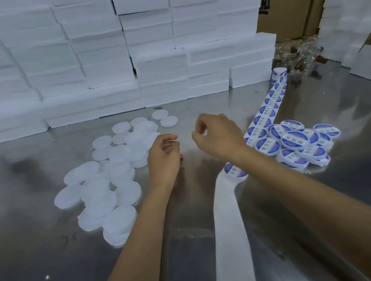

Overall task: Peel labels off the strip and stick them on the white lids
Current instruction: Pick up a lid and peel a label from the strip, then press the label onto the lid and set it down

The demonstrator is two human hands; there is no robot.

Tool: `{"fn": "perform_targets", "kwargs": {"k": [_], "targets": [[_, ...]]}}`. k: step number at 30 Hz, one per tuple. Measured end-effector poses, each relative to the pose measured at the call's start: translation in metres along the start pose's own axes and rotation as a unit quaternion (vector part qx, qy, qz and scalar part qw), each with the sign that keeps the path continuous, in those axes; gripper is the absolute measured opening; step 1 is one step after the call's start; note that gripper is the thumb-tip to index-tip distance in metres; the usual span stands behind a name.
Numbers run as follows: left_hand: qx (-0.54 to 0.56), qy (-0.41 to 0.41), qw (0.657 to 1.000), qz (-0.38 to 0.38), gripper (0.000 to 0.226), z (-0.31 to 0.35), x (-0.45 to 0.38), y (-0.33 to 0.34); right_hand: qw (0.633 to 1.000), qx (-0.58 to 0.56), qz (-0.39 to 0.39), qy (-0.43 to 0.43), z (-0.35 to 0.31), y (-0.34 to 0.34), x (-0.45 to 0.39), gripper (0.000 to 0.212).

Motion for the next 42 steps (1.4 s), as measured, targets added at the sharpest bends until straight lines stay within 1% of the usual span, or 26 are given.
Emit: {"fn": "perform_targets", "kwargs": {"k": [3,5,7,8,11,12,15,17,20,22,24,26,28,31,33,34,36,38,40,42], "targets": [[0.036,-0.005,0.998,0.048,0.021,-0.002,-0.009,-0.006,0.994,-0.067,-0.085,-0.002,-0.012,0.031,-0.049,0.016],[0.063,-0.013,0.996,0.069,0.022,-0.005,-0.014,-0.009,0.99,-0.086,-0.11,0.011,-0.014,0.052,-0.077,0.021],[0.09,-0.018,0.992,0.081,0.025,-0.008,-0.019,-0.011,0.988,-0.092,-0.119,0.03,-0.012,0.073,-0.098,0.019],[0.101,-0.017,0.991,0.082,0.025,-0.009,-0.02,-0.012,0.987,-0.096,-0.119,0.039,-0.011,0.082,-0.105,0.02],[0.111,-0.011,0.991,0.076,0.025,-0.011,-0.023,-0.012,0.981,-0.132,-0.113,0.082,-0.005,0.102,-0.119,0.035],[0.114,-0.009,0.991,0.074,0.025,-0.012,-0.024,-0.012,0.981,-0.135,-0.106,0.094,-0.004,0.107,-0.121,0.037],[0.126,-0.012,0.989,0.073,0.026,-0.014,-0.026,-0.013,0.983,-0.14,-0.07,0.101,-0.001,0.114,-0.124,0.033],[0.125,-0.016,0.989,0.073,0.026,-0.014,-0.027,-0.014,0.982,-0.15,-0.061,0.096,-0.001,0.113,-0.123,0.033],[0.127,-0.019,0.989,0.074,0.024,-0.015,-0.027,-0.016,0.974,-0.197,-0.058,0.095,-0.004,0.102,-0.114,0.04],[0.137,-0.025,0.987,0.075,0.022,-0.014,-0.027,-0.016,0.96,-0.252,-0.055,0.105,-0.009,0.088,-0.104,0.043],[0.162,-0.039,0.983,0.072,0.016,-0.012,-0.026,-0.016,0.95,-0.294,-0.052,0.094,-0.015,0.07,-0.088,0.043],[0.187,-0.057,0.979,0.054,0.01,-0.008,-0.025,-0.016,0.943,-0.323,-0.05,0.067,-0.02,0.054,-0.066,0.043],[0.217,-0.082,0.972,0.02,0.014,-0.004,-0.023,-0.015,0.938,-0.341,-0.05,0.04,-0.022,0.041,-0.038,0.044],[0.272,-0.116,0.955,-0.016,0.018,0.001,-0.017,-0.013,0.95,-0.305,-0.063,-0.006,-0.019,0.029,0.002,0.045],[0.267,-0.116,0.956,-0.039,0.028,0.003,-0.012,-0.014,0.954,-0.29,-0.07,-0.023,-0.013,0.022,0.02,0.043],[0.26,-0.115,0.957,-0.052,0.03,0.003,-0.009,-0.014,0.954,-0.293,-0.065,-0.02,-0.007,0.017,0.026,0.039],[0.258,-0.117,0.956,-0.07,0.028,0.005,-0.004,-0.016,0.959,-0.281,-0.038,-0.002,0.008,0.003,0.034,0.027],[0.246,-0.121,0.959,-0.077,0.028,0.008,0.003,-0.013,0.976,-0.213,-0.036,0.005,0.028,-0.008,0.043,0.013],[0.227,-0.123,0.962,-0.085,0.027,0.012,0.012,-0.008,0.989,-0.13,-0.063,0.0,0.046,-0.015,0.056,0.015],[0.211,-0.127,0.964,-0.1,0.026,0.015,0.02,-0.003,0.992,-0.108,-0.073,0.003,0.061,-0.02,0.07,0.017]]}}
Point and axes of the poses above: each hand's wrist, its own x-axis away from the middle knuckle, its own y-axis out of the palm, z = x × y, the point moved 2 cm from there along -x, towards the middle knuckle, and after that the axes turned 7 degrees about x, right-handed, at the moved point
